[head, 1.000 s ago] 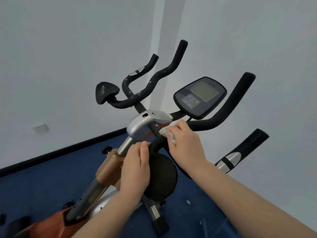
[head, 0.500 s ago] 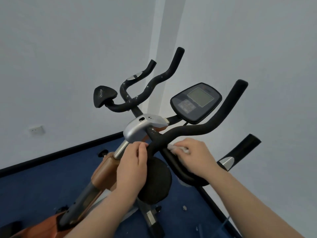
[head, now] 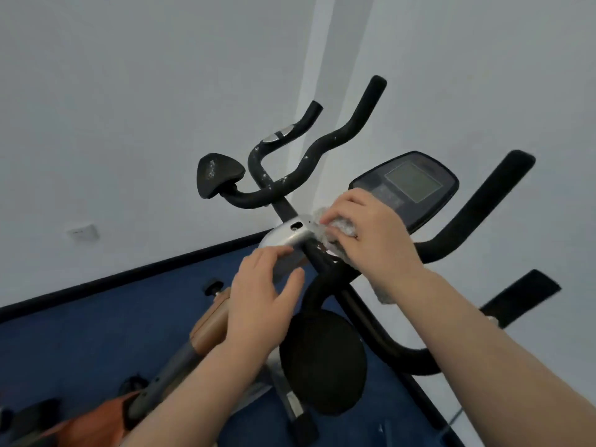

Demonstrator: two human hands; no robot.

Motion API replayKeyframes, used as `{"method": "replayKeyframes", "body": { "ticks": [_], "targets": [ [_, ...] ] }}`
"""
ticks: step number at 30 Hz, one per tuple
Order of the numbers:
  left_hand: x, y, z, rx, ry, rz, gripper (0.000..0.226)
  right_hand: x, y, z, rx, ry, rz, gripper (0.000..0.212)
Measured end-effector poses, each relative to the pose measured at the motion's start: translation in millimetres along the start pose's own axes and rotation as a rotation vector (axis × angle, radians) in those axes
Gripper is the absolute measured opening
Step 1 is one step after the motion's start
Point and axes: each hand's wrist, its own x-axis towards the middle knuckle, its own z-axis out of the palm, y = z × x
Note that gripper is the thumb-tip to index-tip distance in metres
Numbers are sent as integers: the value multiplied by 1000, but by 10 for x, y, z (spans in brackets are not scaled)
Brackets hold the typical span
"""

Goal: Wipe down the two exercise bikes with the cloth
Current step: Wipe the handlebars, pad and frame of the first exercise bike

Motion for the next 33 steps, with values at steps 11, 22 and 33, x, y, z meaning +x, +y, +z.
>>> {"method": "replayKeyframes", "body": {
  "ticks": [11, 22, 33],
  "targets": [
    [442, -346, -1, 127, -63, 175, 42, 38, 65, 181, -195, -360, 163, 26],
    [588, -435, 34, 119, -21, 226, 32, 428, 81, 135, -285, -255, 424, 9],
    [667, -465, 8, 106, -24, 249, 31, 23, -73, 326, -256, -281, 339, 23]
  ]
}}
